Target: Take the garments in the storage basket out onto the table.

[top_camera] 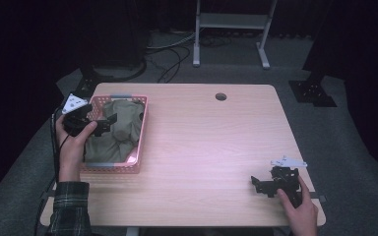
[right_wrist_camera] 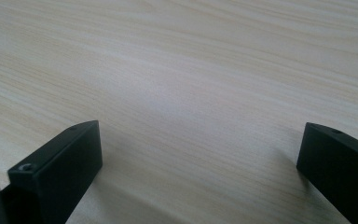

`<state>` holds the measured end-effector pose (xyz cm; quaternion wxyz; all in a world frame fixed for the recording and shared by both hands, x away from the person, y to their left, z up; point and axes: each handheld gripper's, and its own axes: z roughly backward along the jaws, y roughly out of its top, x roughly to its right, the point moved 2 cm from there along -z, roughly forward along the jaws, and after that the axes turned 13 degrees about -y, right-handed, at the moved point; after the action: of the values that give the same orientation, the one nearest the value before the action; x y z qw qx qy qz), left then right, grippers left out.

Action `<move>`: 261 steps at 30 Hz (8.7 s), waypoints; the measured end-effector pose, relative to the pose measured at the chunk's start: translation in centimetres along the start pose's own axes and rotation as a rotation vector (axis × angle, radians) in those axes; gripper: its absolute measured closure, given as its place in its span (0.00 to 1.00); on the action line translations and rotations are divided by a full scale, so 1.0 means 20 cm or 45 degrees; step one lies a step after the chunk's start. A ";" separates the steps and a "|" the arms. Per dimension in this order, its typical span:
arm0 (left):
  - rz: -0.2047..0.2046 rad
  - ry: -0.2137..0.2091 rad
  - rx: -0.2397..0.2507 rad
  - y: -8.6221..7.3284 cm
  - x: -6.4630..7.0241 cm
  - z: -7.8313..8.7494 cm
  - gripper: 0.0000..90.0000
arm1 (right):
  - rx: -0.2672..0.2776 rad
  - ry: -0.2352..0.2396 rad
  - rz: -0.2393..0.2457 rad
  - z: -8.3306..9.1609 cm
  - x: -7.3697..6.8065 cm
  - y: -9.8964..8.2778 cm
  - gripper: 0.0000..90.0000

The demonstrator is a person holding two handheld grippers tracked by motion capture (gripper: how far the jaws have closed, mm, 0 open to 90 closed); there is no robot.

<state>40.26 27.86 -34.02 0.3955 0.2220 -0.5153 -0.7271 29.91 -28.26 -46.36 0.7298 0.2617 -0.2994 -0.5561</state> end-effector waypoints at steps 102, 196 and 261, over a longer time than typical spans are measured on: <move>0.049 0.042 -0.401 -0.23 -0.07 -0.24 0.00 | 0.000 0.000 0.000 0.00 0.00 0.00 0.00; -0.050 0.186 -0.883 -0.29 -0.10 -0.33 0.59 | 0.000 0.000 0.000 0.00 0.00 0.00 0.00; 0.136 0.140 -0.597 -0.20 -0.13 -0.23 0.64 | 0.000 0.000 -0.001 0.00 0.00 0.00 0.00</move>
<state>43.79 27.87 -39.73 0.5016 0.1359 -0.3210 -0.7918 29.91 -28.26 -46.36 0.7297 0.2616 -0.2994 -0.5564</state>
